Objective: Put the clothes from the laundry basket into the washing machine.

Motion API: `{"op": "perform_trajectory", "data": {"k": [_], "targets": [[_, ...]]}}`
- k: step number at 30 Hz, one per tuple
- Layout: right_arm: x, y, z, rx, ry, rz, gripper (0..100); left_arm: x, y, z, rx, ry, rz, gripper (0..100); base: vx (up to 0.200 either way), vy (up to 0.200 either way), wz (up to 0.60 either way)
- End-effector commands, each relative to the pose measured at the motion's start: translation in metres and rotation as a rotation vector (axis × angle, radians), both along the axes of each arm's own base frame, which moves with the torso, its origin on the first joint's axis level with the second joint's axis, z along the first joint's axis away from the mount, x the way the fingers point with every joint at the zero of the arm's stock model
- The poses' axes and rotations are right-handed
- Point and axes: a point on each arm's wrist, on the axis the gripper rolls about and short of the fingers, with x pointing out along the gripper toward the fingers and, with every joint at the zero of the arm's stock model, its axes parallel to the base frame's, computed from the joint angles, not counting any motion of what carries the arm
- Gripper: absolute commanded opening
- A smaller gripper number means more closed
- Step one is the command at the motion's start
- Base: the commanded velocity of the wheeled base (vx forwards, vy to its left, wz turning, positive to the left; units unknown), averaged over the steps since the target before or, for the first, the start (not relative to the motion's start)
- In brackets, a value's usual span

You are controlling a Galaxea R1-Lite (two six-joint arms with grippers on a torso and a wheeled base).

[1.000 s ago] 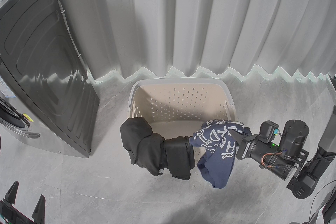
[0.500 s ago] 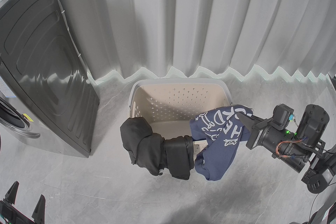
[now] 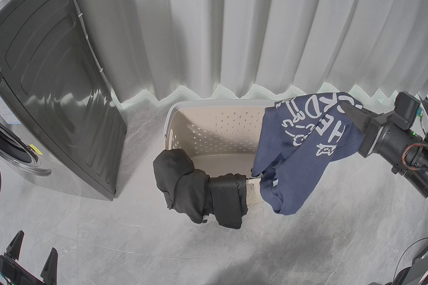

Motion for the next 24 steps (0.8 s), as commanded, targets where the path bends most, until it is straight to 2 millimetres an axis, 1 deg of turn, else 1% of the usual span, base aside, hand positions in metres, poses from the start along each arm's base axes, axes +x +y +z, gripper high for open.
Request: {"op": "perform_trajectory", "data": {"k": [1, 10, 13, 19, 24], "targets": [[-0.016, -0.013, 0.011, 0.024, -0.055, -0.066, 0, 0.0, 0.0, -0.005, -0.002, -0.002, -0.001, 100, 0.0, 0.0, 0.0], [-0.022, -0.017, 0.007, 0.001, -0.061, -0.076, 0, 0.0, 0.0, -0.005, -0.002, -0.002, 0.001, 100, -0.2, 0.0, 0.0], [-0.025, -0.019, 0.009, 0.004, -0.074, -0.066, 0, 0.0, 0.0, -0.005, -0.002, -0.002, 0.001, 100, -0.2, 0.0, 0.0], [-0.03, -0.021, 0.005, -0.002, -0.069, -0.044, 0, 0.0, 0.0, -0.005, -0.002, -0.002, 0.001, 100, 0.0, 0.0, 0.0], [-0.031, -0.021, 0.004, -0.004, -0.068, -0.037, 0, 0.0, 0.0, -0.005, -0.002, -0.002, 0.001, 100, 0.0, 0.2, 0.0]]}}
